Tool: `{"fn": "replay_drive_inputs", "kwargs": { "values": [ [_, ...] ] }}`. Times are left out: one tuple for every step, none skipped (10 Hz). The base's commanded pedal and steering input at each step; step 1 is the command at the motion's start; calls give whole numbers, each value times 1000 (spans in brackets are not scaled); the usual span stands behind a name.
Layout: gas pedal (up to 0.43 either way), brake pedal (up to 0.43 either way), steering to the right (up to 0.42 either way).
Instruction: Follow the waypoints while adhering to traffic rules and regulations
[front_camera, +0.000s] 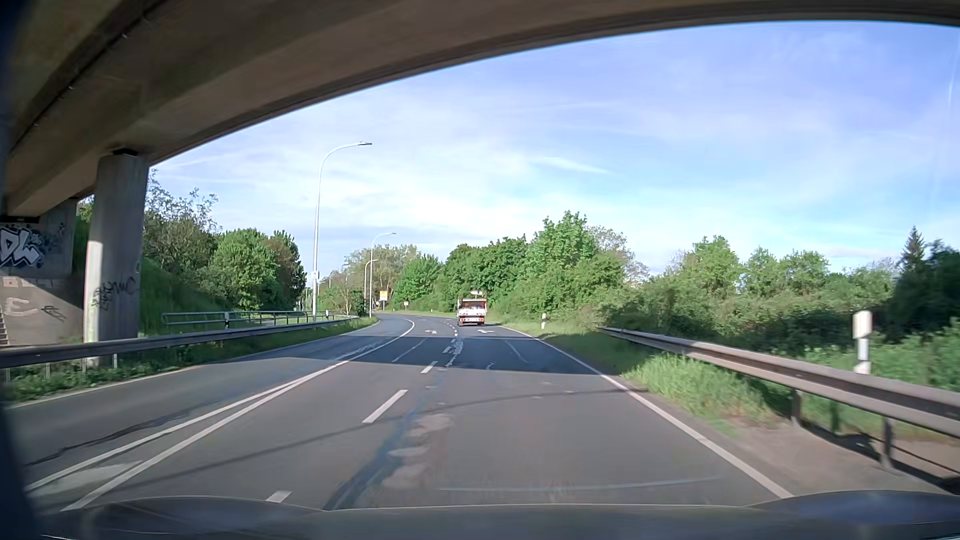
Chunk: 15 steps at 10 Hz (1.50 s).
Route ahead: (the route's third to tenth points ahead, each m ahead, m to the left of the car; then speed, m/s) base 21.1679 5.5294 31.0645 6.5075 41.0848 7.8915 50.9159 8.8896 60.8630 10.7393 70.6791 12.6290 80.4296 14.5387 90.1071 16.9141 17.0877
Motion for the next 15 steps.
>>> {"fn": "replay_drive_inputs", "kwargs": {
  "values": [
    [0, 0, -15],
    [0, 0, -16],
    [0, 0, -17],
    [0, 0, -17],
    [0, 0, -16],
    [0, 0, -15],
    [0, 0, -14],
    [0, 0, -13],
    [0, 0, -13],
    [0, 0, -13],
    [0, 0, -14],
    [0, 0, -15],
    [0, 0, -15],
    [0, 0, -16],
    [0, 0, -17]
  ]
}}
